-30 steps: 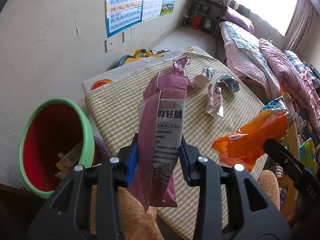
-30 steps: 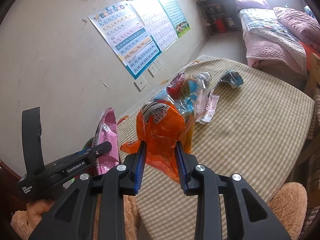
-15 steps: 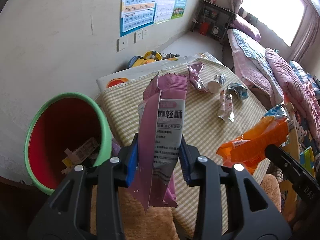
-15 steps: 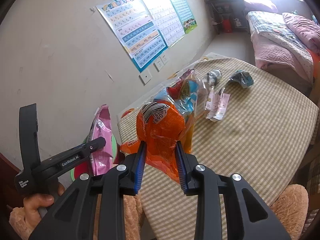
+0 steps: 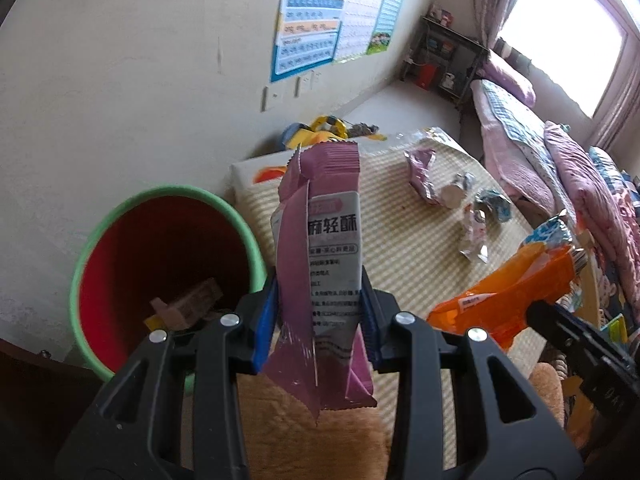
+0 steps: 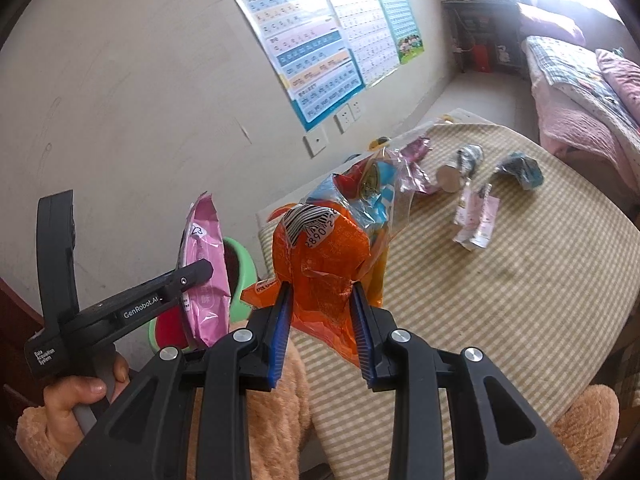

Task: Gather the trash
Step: 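Carry the pink snack bag and orange bag over the red bucket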

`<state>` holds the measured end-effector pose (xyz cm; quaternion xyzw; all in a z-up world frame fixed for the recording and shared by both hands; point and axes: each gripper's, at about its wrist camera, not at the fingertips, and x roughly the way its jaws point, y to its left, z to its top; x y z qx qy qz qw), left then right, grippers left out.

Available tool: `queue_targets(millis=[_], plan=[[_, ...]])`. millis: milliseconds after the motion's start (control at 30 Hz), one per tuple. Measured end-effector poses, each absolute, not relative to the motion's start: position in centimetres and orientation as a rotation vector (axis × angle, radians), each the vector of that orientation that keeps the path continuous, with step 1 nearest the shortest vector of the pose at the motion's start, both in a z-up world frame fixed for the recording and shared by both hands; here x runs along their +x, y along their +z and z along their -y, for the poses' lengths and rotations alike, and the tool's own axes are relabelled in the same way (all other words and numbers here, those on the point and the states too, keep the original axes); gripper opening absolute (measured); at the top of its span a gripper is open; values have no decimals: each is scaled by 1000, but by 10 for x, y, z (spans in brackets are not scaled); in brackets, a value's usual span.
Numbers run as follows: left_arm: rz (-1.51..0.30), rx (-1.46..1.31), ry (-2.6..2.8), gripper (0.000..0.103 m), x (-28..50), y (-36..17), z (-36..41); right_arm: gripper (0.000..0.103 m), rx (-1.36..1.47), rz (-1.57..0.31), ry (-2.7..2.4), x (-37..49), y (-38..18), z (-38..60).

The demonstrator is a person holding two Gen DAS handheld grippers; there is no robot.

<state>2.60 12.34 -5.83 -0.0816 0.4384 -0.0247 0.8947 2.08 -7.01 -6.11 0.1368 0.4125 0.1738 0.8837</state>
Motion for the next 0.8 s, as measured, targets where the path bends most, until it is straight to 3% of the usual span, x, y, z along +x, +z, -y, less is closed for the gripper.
queue_targets(millis=[800], plan=[[-878,-326,142,35,8,-71,-233,28,94,-864,495,50,-37,-38]])
